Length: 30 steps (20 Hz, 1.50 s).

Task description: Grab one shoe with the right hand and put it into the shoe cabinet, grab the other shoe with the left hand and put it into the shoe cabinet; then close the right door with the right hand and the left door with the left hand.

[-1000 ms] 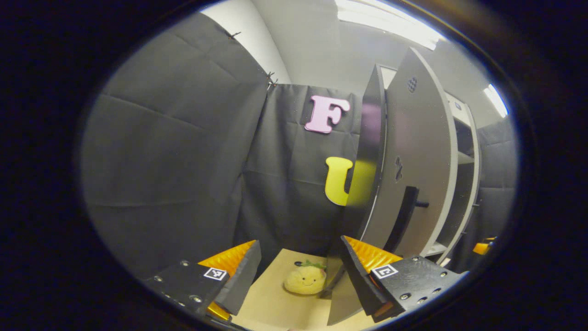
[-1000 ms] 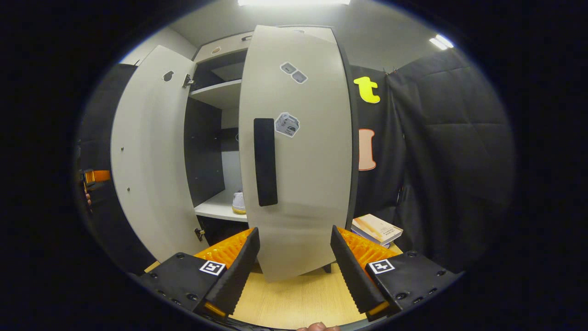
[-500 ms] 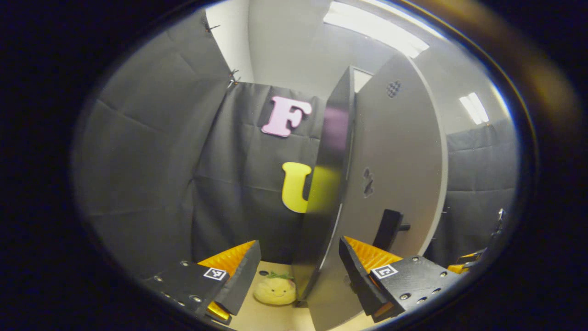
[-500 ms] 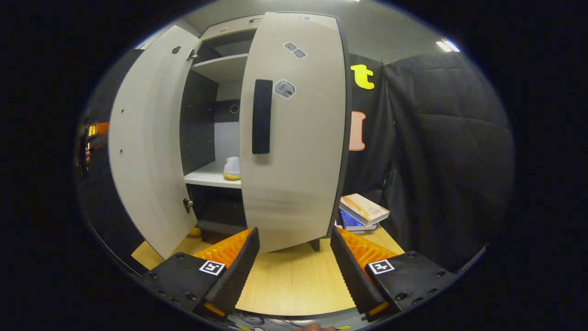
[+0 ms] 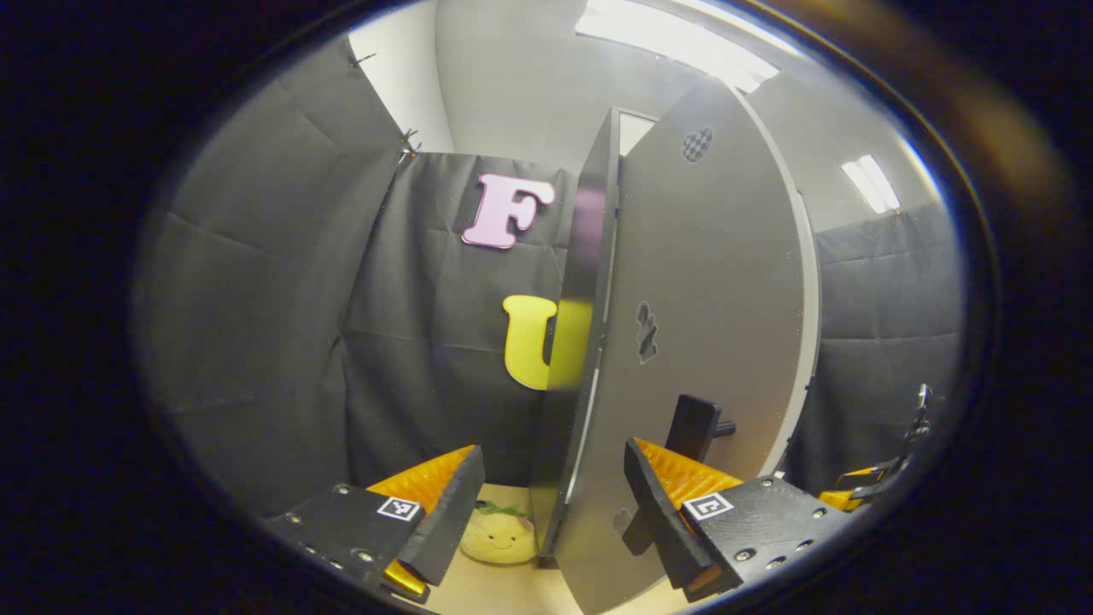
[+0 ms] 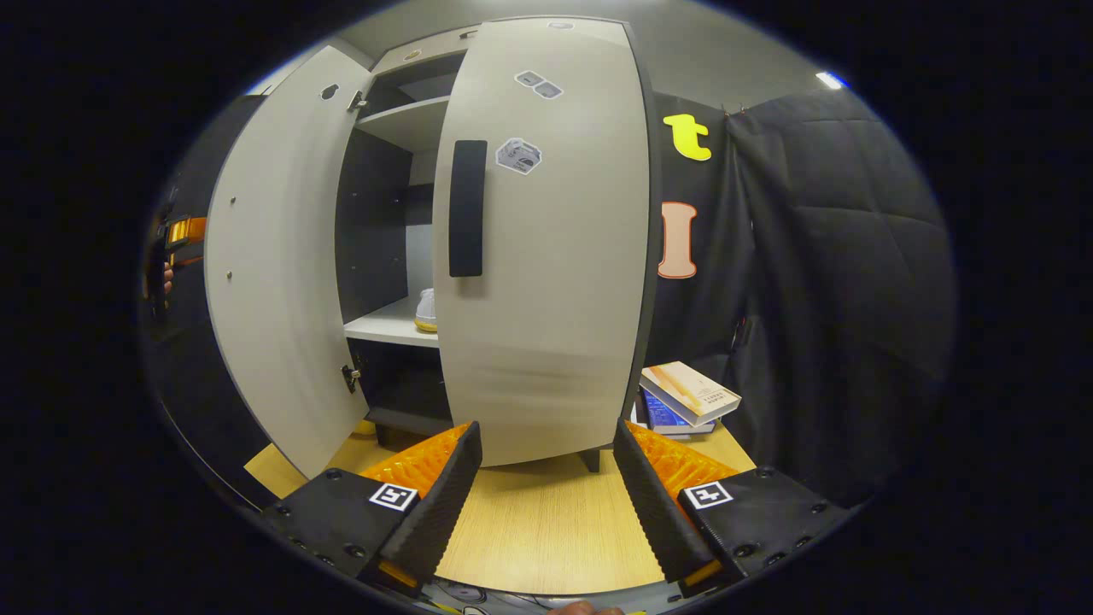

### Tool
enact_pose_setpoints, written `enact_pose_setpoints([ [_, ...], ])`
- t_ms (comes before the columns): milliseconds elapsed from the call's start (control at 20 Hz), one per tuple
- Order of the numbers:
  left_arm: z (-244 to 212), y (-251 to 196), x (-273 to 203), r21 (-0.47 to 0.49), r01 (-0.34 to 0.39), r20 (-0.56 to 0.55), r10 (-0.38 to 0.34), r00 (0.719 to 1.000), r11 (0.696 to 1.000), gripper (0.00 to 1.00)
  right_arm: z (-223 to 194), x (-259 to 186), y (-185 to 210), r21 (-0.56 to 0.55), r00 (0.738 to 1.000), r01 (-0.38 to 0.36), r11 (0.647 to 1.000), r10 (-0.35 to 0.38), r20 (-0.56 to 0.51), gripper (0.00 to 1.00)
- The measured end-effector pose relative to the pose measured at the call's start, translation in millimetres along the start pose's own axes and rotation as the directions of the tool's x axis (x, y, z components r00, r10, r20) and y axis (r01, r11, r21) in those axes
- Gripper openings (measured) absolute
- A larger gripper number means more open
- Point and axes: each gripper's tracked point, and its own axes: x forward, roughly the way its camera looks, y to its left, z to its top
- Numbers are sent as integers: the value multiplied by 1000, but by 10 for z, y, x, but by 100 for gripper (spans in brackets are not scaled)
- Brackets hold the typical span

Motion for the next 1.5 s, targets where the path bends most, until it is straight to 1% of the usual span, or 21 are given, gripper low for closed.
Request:
enact_pose_setpoints([
  [250,-43,-713,186,-1,39,8,-39,999,999,95,123,148,-207,13,999,-39,999,38,34,97],
  [350,-58,-1024,250,-39,73,24,-72,997,997,94,217,201,-307,19,997,-55,998,54,54,97],
  [400,-72,-1211,281,-70,101,29,-99,995,992,100,255,208,-338,19,996,-66,998,65,68,98],
  [450,-85,-1355,290,-87,111,32,-109,994,990,89,303,216,-365,18,994,-78,997,76,84,97],
  [500,-83,-1421,283,-81,100,33,-97,995,992,94,356,226,-406,19,992,-82,996,80,103,97],
  [550,-62,-1473,278,-64,84,34,-82,996,994,99,421,225,-425,25,989,-92,995,89,122,94],
  [600,-35,-1554,226,-49,83,31,-82,996,995,100,484,223,-421,34,985,-110,993,104,138,97],
  [650,-26,-1643,181,-31,80,27,-79,996,996,100,542,212,-422,45,982,-126,991,118,150,96],
  [750,10,-1712,51,10,45,26,-46,999,999,99,750,196,-477,55,973,-137,989,124,193,97],
  [900,161,-1695,-85,65,-27,34,25,999,997,99,1207,124,-563,57,945,-144,988,120,304,96],
  [950,221,-1681,-150,85,-55,41,52,998,995,99,1319,105,-606,51,940,-137,989,114,320,92],
  [1000,262,-1644,-244,104,-86,45,82,996,991,94,1379,146,-635,48,942,-124,991,102,319,96],
  [1050,295,-1595,-327,122,-123,46,119,992,985,89,1424,156,-675,43,946,-111,993,92,312,96],
  [1200,248,-1409,-635,164,-219,52,213,976,962,99,1537,149,-759,32,954,-68,997,55,296,97],
  [1300,220,-1332,-705,166,-265,40,262,964,950,99,1573,159,-746,16,959,-52,998,46,280,96],
  [1350,195,-1291,-738,158,-279,32,277,960,947,94,1565,178,-745,9,960,-47,999,43,275,97],
  [1400,171,-1252,-783,151,-289,30,287,957,946,100,1549,183,-742,4,963,-40,999,38,268,96],
  [1450,160,-1223,-821,150,-298,33,297,954,943,100,1532,194,-737,-1,966,-36,999,35,256,96],
  [1500,152,-1198,-870,149,-310,38,308,951,939,94,1513,209,-739,-1,969,-28,1000,28,245,96],
])
